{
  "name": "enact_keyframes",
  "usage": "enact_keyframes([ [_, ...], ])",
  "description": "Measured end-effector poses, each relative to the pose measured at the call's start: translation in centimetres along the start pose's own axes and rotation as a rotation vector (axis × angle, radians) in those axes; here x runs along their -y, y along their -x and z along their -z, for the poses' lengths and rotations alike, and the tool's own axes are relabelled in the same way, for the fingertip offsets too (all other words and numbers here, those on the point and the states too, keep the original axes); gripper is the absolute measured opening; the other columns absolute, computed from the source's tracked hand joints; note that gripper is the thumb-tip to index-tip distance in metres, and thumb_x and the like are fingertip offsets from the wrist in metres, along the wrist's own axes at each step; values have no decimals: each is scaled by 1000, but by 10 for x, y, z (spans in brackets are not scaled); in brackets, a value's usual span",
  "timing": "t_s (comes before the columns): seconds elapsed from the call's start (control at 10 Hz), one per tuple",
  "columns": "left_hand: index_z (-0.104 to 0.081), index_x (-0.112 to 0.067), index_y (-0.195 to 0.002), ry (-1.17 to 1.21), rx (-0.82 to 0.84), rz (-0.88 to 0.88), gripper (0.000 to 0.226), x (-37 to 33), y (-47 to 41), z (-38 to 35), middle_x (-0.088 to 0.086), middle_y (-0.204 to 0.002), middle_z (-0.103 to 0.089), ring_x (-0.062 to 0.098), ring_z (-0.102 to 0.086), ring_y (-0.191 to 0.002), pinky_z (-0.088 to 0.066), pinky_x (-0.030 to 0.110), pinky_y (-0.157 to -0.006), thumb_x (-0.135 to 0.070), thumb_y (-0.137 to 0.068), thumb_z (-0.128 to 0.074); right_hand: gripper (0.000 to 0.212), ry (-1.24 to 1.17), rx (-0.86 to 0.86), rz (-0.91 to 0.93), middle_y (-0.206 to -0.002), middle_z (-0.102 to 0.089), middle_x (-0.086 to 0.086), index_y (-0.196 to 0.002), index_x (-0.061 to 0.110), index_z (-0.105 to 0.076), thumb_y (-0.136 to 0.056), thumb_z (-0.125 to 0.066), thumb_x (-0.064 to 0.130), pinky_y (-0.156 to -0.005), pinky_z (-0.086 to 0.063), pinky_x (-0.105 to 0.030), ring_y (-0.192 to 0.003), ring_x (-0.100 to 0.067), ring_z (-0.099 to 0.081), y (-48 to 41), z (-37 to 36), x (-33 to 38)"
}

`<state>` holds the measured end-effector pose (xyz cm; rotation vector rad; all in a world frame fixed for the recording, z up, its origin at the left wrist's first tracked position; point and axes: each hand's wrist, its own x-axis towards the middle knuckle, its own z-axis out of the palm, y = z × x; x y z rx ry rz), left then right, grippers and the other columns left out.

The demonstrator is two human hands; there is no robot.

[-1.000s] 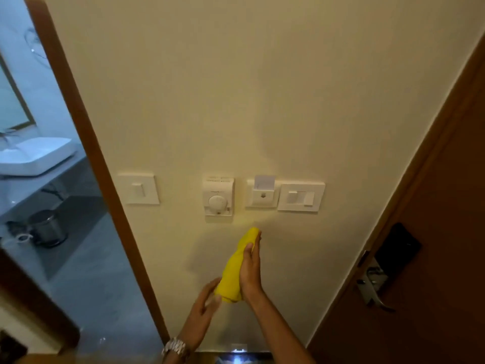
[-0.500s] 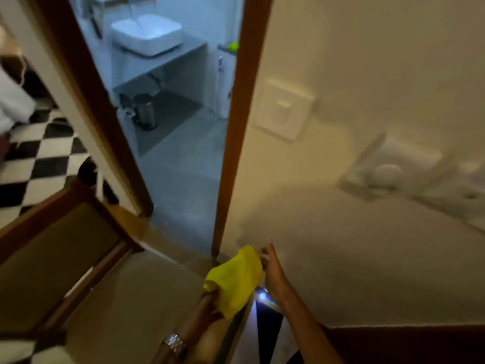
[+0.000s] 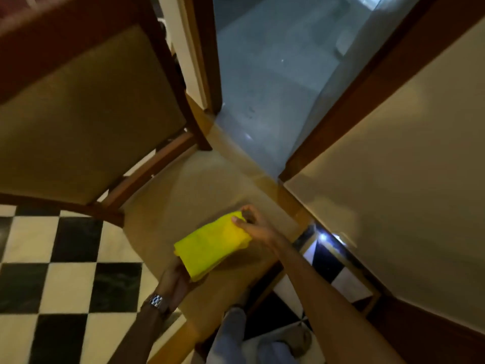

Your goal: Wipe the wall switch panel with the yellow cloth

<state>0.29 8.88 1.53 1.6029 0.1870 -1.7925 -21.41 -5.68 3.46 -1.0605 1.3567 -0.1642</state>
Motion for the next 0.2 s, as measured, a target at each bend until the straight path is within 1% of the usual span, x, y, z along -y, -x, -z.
enact_keyframes([
  [0.1,-50,-18,-150,-89,-85,107,40,14,-10,14,16,-146,-60,33,-63,-115,-53,43,-85,-34,-119,-33,32,250,13,73,-111,-60,-11,-118,12,-51,-95,-67,27,-79,-50,-33,-100,-24,-60,-19,-9,-15],
  [0.2,-61,-15,-136,-352,-190,155,35,16,-7,19,16,-127,-69,31,-68,-99,-53,36,-79,-39,-117,-42,53,599,-23,124,-128,-54,-17,-134,9,-44,-95,-64,39,-92,-47,-42,-116,-35,-53,-12,-12,-20],
])
